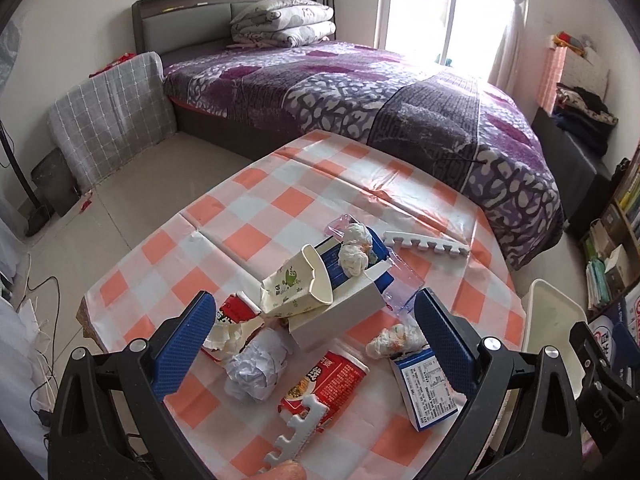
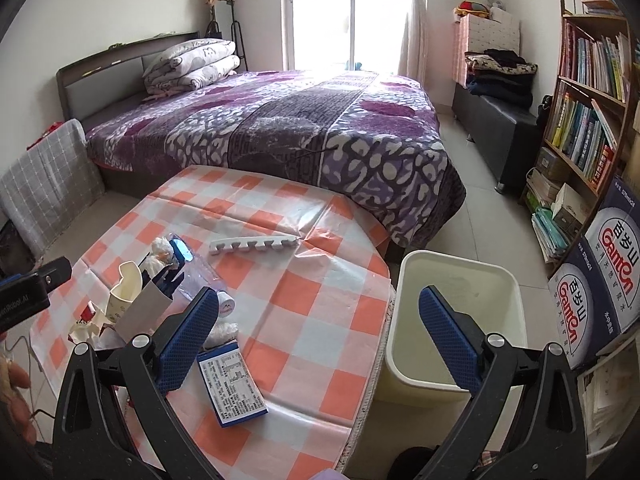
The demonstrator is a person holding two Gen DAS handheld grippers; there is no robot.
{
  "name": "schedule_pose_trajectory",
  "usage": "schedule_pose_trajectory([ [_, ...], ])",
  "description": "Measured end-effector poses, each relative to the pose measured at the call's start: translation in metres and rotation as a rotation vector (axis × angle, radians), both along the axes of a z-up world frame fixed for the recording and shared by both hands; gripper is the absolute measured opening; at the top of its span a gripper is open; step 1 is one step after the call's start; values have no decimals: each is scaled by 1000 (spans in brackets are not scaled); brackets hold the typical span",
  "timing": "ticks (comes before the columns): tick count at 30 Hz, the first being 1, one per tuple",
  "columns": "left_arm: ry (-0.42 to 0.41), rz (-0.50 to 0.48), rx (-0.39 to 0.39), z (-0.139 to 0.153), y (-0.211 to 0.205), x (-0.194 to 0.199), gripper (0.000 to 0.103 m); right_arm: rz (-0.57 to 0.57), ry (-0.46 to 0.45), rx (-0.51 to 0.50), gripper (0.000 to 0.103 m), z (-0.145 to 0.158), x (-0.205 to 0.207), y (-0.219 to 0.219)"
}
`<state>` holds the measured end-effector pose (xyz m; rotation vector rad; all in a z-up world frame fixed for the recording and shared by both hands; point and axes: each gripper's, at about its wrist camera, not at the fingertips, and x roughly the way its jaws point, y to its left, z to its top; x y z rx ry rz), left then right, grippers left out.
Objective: Collect trash
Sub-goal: 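Grasp the white paper cup with the left tool while the right tool grasps the blue-and-white carton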
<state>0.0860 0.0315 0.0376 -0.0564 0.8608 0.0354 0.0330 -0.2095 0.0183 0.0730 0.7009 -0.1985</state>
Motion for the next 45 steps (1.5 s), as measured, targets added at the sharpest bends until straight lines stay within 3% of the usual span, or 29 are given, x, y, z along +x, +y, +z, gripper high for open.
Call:
schedule_pose_trajectory([
  [7,270,-130,-98,-17,18,54,96,110,208,59,96,-10,52,3],
  [14,433,-160,-79,-64,45,71,96,176,389,124,96,-66,80,5],
  [17,458,-139,-88,-74,59,80,96,196,487,216,96,-84,92,5],
  [19,474,-112,-101,-80,67,86,96,191,502,254,96,-87,97,7],
  [21,468,-107,-104,-82,69,90,96,184,513,278,96,-89,101,10],
  [26,460,-199,-24,-90,48,97,96,186,519,328,96,-90,106,14],
  [31,455,-218,26,-105,31,112,96,143,521,384,96,-91,111,6],
  [38,482,-206,23,-131,17,137,96,99,551,414,96,-99,117,-4],
  [40,502,-208,33,-138,16,142,84,109,575,414,96,-103,118,-3],
  [42,532,-213,14,-145,17,144,56,146,601,378,96,-105,116,3],
  [45,524,-209,-3,-141,22,143,50,228,637,292,96,-111,109,18],
])
